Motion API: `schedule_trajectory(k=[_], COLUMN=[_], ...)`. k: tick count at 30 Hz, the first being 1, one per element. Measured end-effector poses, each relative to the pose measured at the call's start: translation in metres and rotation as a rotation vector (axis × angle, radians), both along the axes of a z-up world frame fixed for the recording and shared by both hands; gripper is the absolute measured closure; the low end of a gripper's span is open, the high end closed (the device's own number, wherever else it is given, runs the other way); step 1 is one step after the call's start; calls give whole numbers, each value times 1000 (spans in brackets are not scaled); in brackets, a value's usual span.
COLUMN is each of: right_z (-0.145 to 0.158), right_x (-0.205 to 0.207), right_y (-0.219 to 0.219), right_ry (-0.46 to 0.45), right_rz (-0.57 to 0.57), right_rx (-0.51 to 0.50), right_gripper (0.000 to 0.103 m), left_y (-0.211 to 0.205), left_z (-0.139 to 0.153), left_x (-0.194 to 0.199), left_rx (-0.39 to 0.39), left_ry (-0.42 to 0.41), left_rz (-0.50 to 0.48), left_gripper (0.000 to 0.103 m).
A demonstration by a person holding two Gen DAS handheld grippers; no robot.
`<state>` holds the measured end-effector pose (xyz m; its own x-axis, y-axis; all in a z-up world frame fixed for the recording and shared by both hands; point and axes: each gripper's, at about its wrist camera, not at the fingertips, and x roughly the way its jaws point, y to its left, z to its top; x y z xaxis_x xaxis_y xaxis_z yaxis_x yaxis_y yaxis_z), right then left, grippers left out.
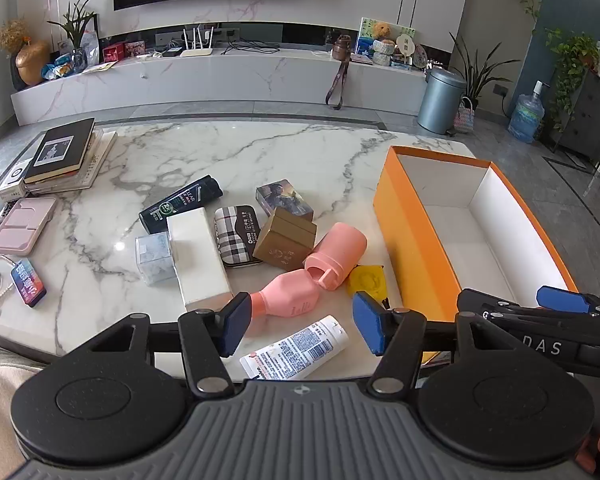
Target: Organize rigid objects
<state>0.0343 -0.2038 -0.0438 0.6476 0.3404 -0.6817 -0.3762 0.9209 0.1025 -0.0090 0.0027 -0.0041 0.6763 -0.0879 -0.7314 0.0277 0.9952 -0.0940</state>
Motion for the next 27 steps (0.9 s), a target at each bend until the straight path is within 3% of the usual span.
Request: schedule_trajectory(k=[21, 23, 27], right_z=[-9, -9, -12], right_x=[2, 4, 13], right_y=[19, 26, 50], right_ry=[16, 10, 21], right_rz=[61, 89, 171], right_rx=[-25, -20, -11], right_gripper=[2, 13, 25], left_y=[20, 25, 42], left_z=[-13, -13, -17], left_x=[9, 13, 25], left_rx=[-39, -45, -17], left_ry=[23, 26, 36], left_rz=[-1, -1, 22], left_gripper=[41, 42, 42])
